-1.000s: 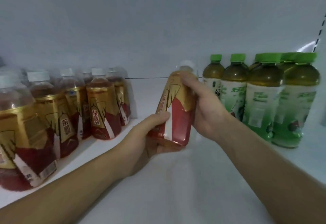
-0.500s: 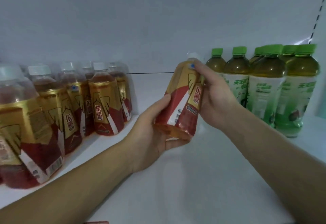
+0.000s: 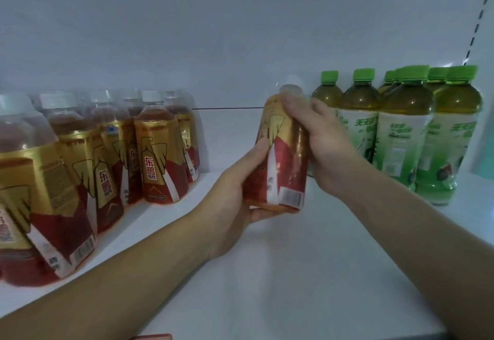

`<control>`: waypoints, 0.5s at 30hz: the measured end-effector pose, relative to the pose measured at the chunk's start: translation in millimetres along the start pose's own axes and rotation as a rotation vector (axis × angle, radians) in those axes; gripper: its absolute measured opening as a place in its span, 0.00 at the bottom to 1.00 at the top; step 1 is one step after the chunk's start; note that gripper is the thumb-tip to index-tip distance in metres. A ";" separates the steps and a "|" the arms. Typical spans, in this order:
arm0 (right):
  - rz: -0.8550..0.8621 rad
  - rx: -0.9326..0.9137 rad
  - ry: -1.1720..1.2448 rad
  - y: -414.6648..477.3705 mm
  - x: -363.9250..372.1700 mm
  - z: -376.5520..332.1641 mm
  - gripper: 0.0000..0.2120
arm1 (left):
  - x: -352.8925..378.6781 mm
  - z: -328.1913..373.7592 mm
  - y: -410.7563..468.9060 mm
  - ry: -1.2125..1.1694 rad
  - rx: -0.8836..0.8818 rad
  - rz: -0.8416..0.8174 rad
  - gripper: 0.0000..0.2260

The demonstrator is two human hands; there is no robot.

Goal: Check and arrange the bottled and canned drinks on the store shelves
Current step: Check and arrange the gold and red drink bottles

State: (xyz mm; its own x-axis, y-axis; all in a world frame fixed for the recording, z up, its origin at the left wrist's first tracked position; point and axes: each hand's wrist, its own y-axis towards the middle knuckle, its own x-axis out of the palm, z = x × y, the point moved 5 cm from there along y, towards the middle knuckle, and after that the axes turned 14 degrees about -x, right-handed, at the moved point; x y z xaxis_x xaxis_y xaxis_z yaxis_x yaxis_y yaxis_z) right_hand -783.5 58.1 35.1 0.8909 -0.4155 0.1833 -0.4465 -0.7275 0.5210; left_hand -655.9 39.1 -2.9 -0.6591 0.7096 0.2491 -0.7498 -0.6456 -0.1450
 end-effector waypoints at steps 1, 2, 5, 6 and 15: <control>0.032 -0.041 -0.054 0.3 -1.1 -2.0 0.29 | 2.3 5.2 -0.2 0.021 0.042 0.026 0.19; 0.036 -0.058 -0.079 0.4 -0.2 -3.1 0.32 | 1.1 8.4 -3.7 0.008 0.097 0.002 0.18; -0.054 -0.005 0.009 0.8 5.4 -1.3 0.37 | -1.3 2.3 -7.8 -0.072 0.021 0.006 0.22; -0.081 0.031 0.067 -0.6 7.3 -2.2 0.33 | -1.9 -3.3 -11.8 -0.079 -0.059 -0.007 0.26; -0.031 -0.042 -0.043 -1.8 5.1 -6.8 0.31 | 2.8 2.6 -2.2 0.086 0.022 0.066 0.22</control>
State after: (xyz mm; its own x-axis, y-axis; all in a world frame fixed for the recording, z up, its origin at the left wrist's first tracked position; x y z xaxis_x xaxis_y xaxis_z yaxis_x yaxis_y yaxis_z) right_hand -777.6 60.9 40.8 0.8996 -0.4167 0.1308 -0.4136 -0.7171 0.5610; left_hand -656.0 41.8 0.6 -0.7101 0.6866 0.1561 -0.7040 -0.6968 -0.1374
